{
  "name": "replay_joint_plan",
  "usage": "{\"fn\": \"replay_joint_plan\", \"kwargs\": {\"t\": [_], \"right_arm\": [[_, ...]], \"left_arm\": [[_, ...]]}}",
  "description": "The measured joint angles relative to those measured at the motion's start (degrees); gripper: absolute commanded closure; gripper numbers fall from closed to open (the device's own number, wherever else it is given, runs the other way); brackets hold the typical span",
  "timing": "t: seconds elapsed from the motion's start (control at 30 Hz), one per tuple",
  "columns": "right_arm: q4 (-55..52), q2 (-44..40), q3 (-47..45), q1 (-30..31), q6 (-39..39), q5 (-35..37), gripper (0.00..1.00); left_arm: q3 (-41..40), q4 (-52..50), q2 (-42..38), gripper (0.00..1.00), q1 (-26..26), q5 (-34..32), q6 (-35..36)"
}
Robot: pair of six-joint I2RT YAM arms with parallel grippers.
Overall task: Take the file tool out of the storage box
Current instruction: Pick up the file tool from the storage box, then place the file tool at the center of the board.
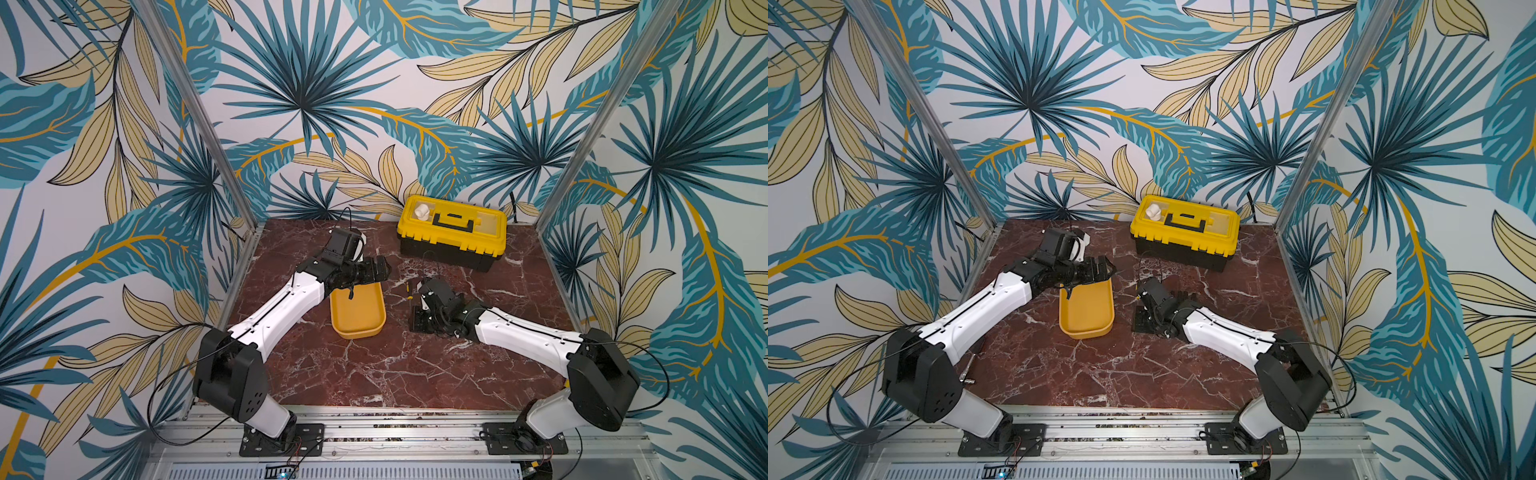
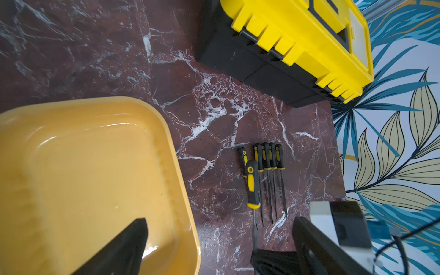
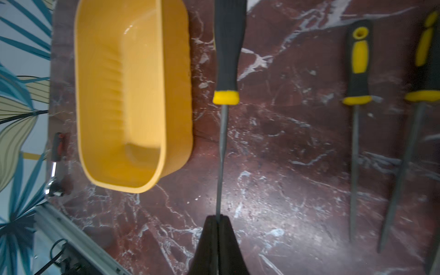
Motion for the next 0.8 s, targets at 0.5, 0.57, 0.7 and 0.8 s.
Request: {"fn": "replay_joint_plan", "kwargs": {"t": [0.5,0.57,0.7,0.8], "right_arm": [[-5.77,11.02,2.86,0.00,-1.11,9.57,1.00],[-6.03,11.82,3.48,-0.07,-1.46,9.92,1.00],[-6.54,12.66,4.76,-0.35,-2.40,10.97,1.00],[-7.23,13.64,6.03,-0.74,-3.28,11.74,1.00]], "left_arm": [[-5.70,-4.39,-8.17,0.00,0.00,-4.74,4.79],[-6.71,-4.57,-8.92,0.00,0.00,-5.07,4.90],[-8.09,-4.61,-10.34,0.00,0.00,-5.35,4.90],[-8.94,-4.61,-10.88,0.00,0.00,-5.46,4.87]]}}
